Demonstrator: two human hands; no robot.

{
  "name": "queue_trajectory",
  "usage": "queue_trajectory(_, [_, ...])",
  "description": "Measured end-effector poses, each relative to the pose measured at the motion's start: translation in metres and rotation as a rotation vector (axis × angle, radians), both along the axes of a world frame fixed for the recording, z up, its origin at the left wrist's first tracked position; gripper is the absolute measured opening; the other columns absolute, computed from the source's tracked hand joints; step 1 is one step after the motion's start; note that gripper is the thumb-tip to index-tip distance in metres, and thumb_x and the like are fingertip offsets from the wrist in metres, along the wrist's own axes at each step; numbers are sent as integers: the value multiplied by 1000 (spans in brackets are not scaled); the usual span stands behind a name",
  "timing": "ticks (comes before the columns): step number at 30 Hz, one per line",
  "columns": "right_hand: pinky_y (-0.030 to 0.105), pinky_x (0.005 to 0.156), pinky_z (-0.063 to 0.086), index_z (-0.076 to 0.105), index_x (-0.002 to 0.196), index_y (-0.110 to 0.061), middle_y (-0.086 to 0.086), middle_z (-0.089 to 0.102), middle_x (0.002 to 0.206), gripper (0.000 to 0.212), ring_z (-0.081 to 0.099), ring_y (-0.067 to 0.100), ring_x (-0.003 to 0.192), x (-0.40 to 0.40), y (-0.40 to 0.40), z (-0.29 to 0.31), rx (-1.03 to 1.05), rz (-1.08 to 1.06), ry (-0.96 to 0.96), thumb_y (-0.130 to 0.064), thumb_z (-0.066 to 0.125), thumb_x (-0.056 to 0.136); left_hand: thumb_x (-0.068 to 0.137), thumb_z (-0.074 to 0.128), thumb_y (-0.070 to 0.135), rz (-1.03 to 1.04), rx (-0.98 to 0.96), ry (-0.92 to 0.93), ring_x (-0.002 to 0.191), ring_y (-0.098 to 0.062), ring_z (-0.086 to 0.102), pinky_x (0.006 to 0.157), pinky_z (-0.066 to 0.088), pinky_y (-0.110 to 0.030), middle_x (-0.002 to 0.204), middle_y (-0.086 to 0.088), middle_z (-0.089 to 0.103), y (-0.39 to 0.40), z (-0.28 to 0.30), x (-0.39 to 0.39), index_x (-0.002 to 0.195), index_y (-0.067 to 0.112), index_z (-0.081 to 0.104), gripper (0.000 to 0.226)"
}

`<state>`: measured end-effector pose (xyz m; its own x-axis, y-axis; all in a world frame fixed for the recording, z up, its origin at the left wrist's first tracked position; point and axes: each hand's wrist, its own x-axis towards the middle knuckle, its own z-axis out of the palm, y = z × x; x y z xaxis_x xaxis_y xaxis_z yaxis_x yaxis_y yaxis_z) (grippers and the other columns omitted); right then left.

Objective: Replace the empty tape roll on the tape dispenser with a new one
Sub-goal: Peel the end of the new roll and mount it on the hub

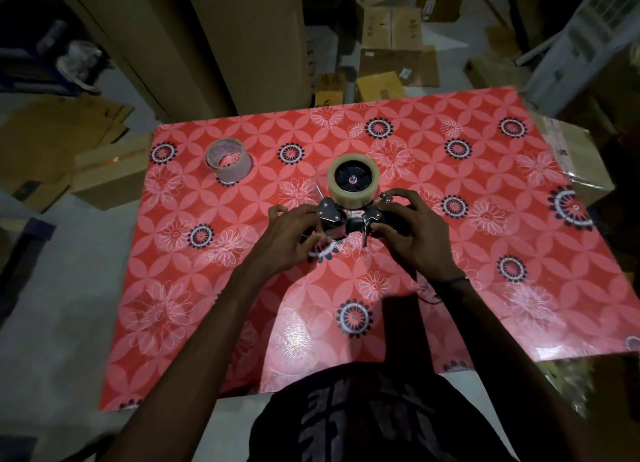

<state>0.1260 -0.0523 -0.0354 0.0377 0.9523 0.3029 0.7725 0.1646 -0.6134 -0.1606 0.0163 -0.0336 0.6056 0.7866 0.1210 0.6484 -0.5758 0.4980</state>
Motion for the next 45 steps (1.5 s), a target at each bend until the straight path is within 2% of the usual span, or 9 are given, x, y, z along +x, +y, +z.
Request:
queue_trajectory(4, [34, 79, 62, 76, 127, -29, -11, 61, 147, 34, 73, 9, 104, 0, 1, 1, 11, 7, -8, -49, 74, 100, 90, 66, 21, 32, -12, -86, 98, -15, 60, 95, 30, -46, 114, 15, 62, -9, 2, 4, 83, 23, 63, 9])
queue_trajectory(11, [23, 78, 50, 78, 126, -26, -7, 62, 149, 34, 72, 14, 102, 7, 8, -1, -17, 37, -63, -46, 76, 99, 85, 70, 8, -6, -93, -136, 88, -10, 66, 85, 54, -52, 119, 10, 72, 4, -3, -5, 78, 37, 56, 33])
queue_trajectory(15, [22, 79, 47, 79, 125, -26, -9, 62, 149, 33, 72, 15, 101, 11, 14, 0, -34, 48, -71, -44, 77, 98, 89, 64, 14, -59, -135, -101, 76, -17, 67, 71, 58, -44, 93, -5, 72, 11, -2, -10, 80, 12, 66, 9])
queue_trajectory(19, [22, 82, 48, 79, 125, -27, -10, 61, 150, 32, 73, 16, 102, 13, 18, 2, -43, 74, -60, -43, 78, 97, 89, 74, 15, -87, -149, -84, 74, -15, 68, 72, 54, -40, 85, 1, 72, 16, 5, -10, 85, 21, 69, 9])
queue_trajectory(22, [23, 88, 52, 79, 128, -27, -10, 61, 151, 37, 73, 16, 107, 14, 18, 2, -51, 80, -54, -45, 79, 95, 89, 75, 30, -63, -140, -50, 95, -11, 71, 88, 56, -52, 120, 7, 75, 18, 9, -12, 87, 29, 71, 5])
queue_trajectory(27, [26, 92, 53, 78, 130, -21, -4, 61, 152, 40, 74, 21, 109, 13, 19, 4, -72, 82, -59, -39, 82, 94, 90, 78, 34, 7, -77, 55, 135, -16, 50, 108, 25, -45, 167, 5, 30, 21, 15, -9, 87, 26, 75, 9])
queue_trajectory(34, [43, 93, 60, 70, 141, -26, -9, 51, 160, 37, 68, 20, 117, -5, 7, -5, -69, 9, -3, -37, 67, 105, 98, 70, 23, -134, -73, 9, 129, -16, 54, 112, 33, -49, 159, 0, 46, 35, 22, -7, 86, 18, 72, 13])
queue_trajectory(39, [43, 102, 60, 64, 148, -27, -10, 46, 163, 50, 65, 16, 124, -7, 2, -3, -90, 29, 56, -45, 70, 101, 102, 68, 20, -181, -32, -32, 104, -23, 66, 88, 53, -44, 155, -1, 49, 39, 16, -7, 89, 12, 72, 16])
queue_trajectory(45, [43, 107, 59, 61, 152, -25, -7, 45, 165, 69, 64, 19, 130, 0, 1, 0, -94, 78, 42, -45, 84, 90, 101, 68, 15, -199, -17, -24, 119, -33, 64, 95, 54, -53, 158, -2, 45, 39, 15, -7, 92, 11, 73, 11])
